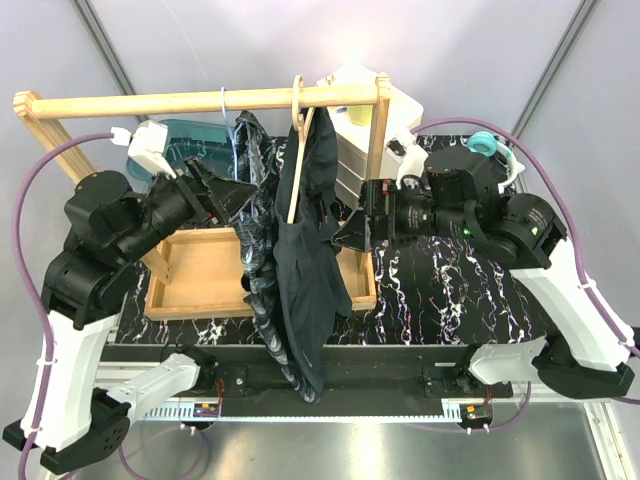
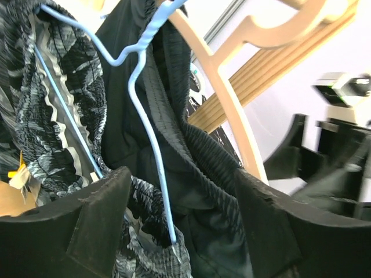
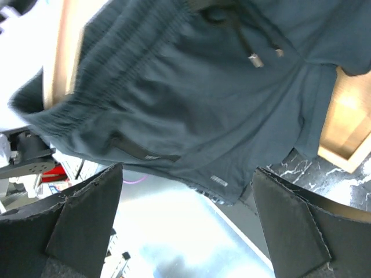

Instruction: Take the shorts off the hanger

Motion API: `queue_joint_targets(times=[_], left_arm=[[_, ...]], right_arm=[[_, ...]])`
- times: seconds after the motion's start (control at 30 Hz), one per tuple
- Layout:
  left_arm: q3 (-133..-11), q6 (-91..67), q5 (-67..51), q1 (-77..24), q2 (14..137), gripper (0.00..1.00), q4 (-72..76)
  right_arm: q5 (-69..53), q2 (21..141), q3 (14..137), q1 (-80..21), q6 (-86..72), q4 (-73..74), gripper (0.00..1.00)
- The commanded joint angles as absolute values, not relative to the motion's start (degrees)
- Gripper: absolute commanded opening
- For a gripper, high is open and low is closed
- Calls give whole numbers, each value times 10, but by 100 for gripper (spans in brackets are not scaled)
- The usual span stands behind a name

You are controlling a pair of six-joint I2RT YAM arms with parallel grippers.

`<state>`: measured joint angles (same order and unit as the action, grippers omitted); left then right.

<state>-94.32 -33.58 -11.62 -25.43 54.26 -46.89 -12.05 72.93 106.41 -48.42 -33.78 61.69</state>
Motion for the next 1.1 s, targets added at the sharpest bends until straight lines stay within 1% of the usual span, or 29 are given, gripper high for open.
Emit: queue_joint_targets(times=[0.0, 0.03, 0.07, 0.13, 0.17, 0.2, 0.23, 0.27, 0.33, 0.4, 0.47, 0.5, 0.57, 0.6, 0.63, 0.73, 0.87, 1.03, 1.07], left_arm=[[-929, -356, -120, -252, 543, 70, -436], [-926, -359, -114, -252, 543, 68, -437], [-922, -363, -112, -251, 541, 65, -436], [-912, -367, -105, -251, 538, 62, -434], [-909, -373, -103, -252, 536, 59, -431], [-904, -374, -103, -251, 534, 58, -428], [-898, -375, -101, -251, 531, 56, -425], [-895, -379, -101, -252, 529, 54, -422], [-890, -385, -99, -251, 523, 53, -417], [-883, -388, -96, -251, 518, 51, -410], [-879, -389, -92, -251, 512, 48, -406], [-877, -389, -91, -251, 511, 43, -405], [-875, -390, -92, -251, 510, 39, -403], [-875, -390, -94, -251, 511, 36, -404], [-876, -389, -98, -251, 511, 28, -403], [-879, -388, -98, -251, 511, 21, -400], [-886, -381, -101, -251, 514, 15, -394], [-900, -373, -106, -251, 521, 0, -389], [-900, -373, -106, -251, 520, 0, -387]], right_arm=[[-22, 772, 1155, -537, -350, 650, 100], [-11, 781, 1177, -558, -348, 660, 100], [-2, 806, 1229, -567, -343, 670, 100], [33, 838, 1295, -585, -336, 709, 100], [37, 877, 1374, -600, -330, 722, 100], [41, 896, 1415, -606, -325, 746, 100], [41, 937, 1499, -610, -323, 756, 100], [39, 955, 1536, -619, -319, 764, 100], [21, 992, 1605, -620, -319, 764, 100], [3, 995, 1601, -622, -321, 725, 100], [-16, 979, 1555, -625, -317, 686, 98], [-20, 973, 1541, -631, -316, 650, 98], [-18, 965, 1523, -637, -306, 627, 97], [-13, 967, 1526, -639, -303, 615, 96], [-11, 975, 1538, -640, -301, 613, 96], [-19, 998, 1563, -642, -293, 606, 95], [-32, 1019, 1568, -648, -285, 596, 92], [-34, 1029, 1568, -650, -272, 580, 91], [-32, 1031, 1568, -651, -269, 576, 92]])
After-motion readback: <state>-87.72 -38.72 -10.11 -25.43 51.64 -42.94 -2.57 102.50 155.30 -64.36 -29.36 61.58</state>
